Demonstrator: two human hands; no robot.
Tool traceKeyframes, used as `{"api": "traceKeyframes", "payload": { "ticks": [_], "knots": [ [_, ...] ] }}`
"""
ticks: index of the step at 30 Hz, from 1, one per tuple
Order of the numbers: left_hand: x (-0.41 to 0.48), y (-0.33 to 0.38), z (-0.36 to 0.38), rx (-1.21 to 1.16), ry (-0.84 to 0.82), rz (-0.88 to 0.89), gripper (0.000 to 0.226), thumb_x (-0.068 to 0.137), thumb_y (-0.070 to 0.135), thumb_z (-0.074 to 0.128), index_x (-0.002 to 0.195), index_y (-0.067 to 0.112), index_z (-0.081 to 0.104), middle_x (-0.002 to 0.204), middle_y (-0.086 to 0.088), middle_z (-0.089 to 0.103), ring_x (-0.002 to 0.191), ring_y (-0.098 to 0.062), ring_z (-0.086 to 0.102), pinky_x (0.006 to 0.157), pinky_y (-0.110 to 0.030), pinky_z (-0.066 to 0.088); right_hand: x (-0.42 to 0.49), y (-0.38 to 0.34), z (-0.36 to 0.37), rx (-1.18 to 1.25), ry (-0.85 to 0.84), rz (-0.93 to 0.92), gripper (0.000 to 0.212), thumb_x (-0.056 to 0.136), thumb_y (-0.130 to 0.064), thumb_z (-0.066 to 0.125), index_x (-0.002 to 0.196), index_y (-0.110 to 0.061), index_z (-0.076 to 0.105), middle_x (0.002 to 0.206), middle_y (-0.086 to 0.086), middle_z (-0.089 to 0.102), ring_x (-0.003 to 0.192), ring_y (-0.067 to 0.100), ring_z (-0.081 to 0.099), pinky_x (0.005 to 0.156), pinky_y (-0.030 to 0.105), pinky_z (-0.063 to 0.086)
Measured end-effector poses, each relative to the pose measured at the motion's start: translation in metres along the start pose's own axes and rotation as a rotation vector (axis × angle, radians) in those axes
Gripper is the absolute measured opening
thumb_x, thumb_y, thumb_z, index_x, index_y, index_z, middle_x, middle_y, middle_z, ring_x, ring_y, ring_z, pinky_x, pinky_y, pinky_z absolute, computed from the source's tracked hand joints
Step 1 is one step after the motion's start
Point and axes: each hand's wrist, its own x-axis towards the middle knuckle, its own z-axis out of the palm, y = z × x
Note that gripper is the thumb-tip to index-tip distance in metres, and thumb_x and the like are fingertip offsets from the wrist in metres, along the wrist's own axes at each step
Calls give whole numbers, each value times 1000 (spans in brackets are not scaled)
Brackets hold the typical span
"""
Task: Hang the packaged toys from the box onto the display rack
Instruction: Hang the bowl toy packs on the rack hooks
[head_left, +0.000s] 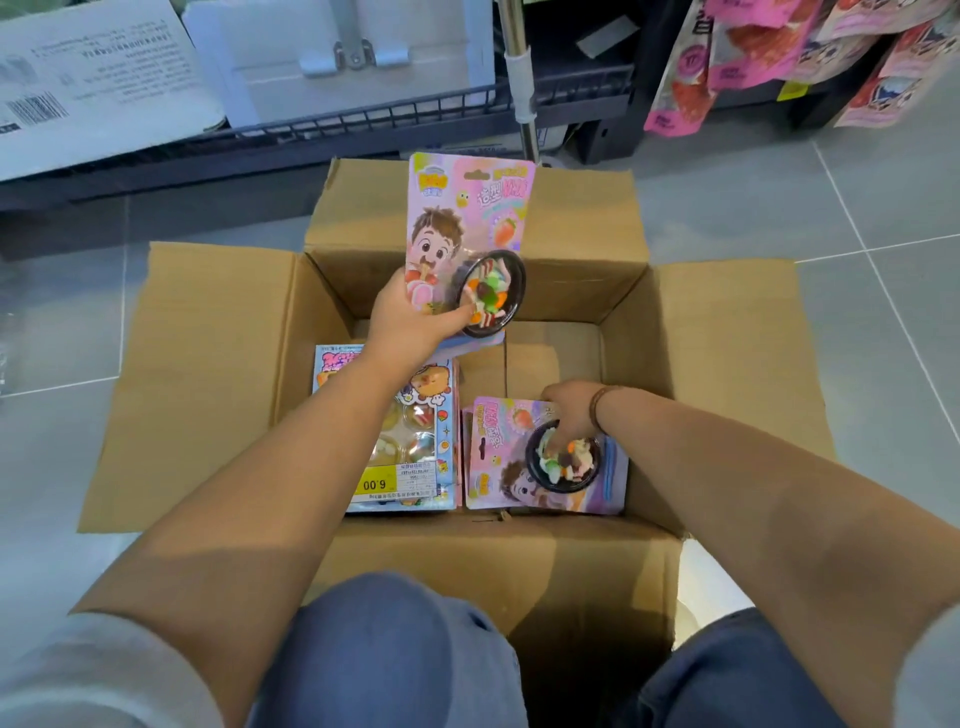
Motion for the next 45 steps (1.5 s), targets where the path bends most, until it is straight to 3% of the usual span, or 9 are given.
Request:
{"api": "traceKeyframes", "payload": {
  "ticks": [4, 9, 14, 17, 19, 28, 35, 40, 45],
  "knots": [
    [-1, 3, 0, -36, 38, 10, 47, 75, 7, 76, 117, 5, 55, 103, -2, 63, 97, -13, 61, 74, -8, 49, -7, 2, -4, 109, -25, 15, 82, 77, -41, 73, 142, -9, 36, 144, 7, 44, 129, 26, 46, 104, 34, 42],
    [2, 15, -1, -66, 140, -7, 48, 76, 4, 75, 118, 0, 55, 110, -7, 64, 97, -14, 60, 73, -7, 50, -12, 15, -26, 519, 104, -6, 41, 76, -27, 77, 113, -14, 65, 106, 2, 67, 101, 22, 62, 89, 28, 49],
    [0, 74, 0, -127, 194, -46, 48, 73, 5, 77, 116, 3, 56, 106, -3, 64, 95, -12, 60, 72, -9, 51, -50, 20, -69, 784, 333, 8, 62, 61, -34, 84, 115, -12, 64, 115, 6, 68, 106, 24, 63, 97, 37, 49],
    [-11, 148, -8, -110, 185, -57, 44, 73, 5, 78, 111, 8, 55, 106, -3, 63, 95, -12, 60, 73, -12, 49, -121, 14, -114, 932, 447, 67, 50, 74, -23, 79, 118, -11, 58, 111, 2, 62, 101, 20, 58, 90, 29, 46],
    [-24, 199, -15, -81, 180, -70, 45, 73, 5, 78, 112, 7, 56, 106, -3, 63, 94, -12, 58, 73, -17, 47, -169, 13, -141, 1061, 513, 137, 53, 75, -22, 78, 120, -8, 54, 120, 4, 61, 106, 23, 58, 92, 34, 48],
    [-93, 442, -73, -42, 117, -146, 52, 71, 11, 80, 117, 2, 57, 115, -12, 66, 97, -17, 61, 81, -26, 46, -406, -23, -287, 1071, 722, 193, 54, 80, -29, 73, 124, -4, 52, 127, 16, 58, 117, 31, 54, 90, 33, 44],
    [-141, 603, -110, 21, 44, 0, 50, 76, 7, 75, 122, 2, 55, 116, -11, 64, 98, -13, 56, 73, -14, 40, -569, -14, -352, 1121, 820, 222, 66, 80, -32, 72, 132, -2, 45, 132, 14, 55, 119, 30, 53, 89, 32, 44],
    [-161, 683, -105, 67, -28, 126, 43, 78, 11, 75, 117, 3, 58, 100, -3, 60, 92, -13, 55, 66, -14, 38, -657, 8, -368, 1202, 949, 249, 61, 78, -27, 74, 125, 4, 51, 120, 15, 60, 111, 29, 57, 91, 37, 47],
    [-182, 737, -68, 58, -74, 204, 51, 77, 13, 77, 121, 3, 55, 110, -6, 62, 98, -18, 57, 78, -24, 42, -714, 62, -381, 1289, 1108, 162, 91, 53, -53, 78, 127, -6, 54, 123, 12, 62, 114, 30, 59, 96, 44, 50]
  ]
}}
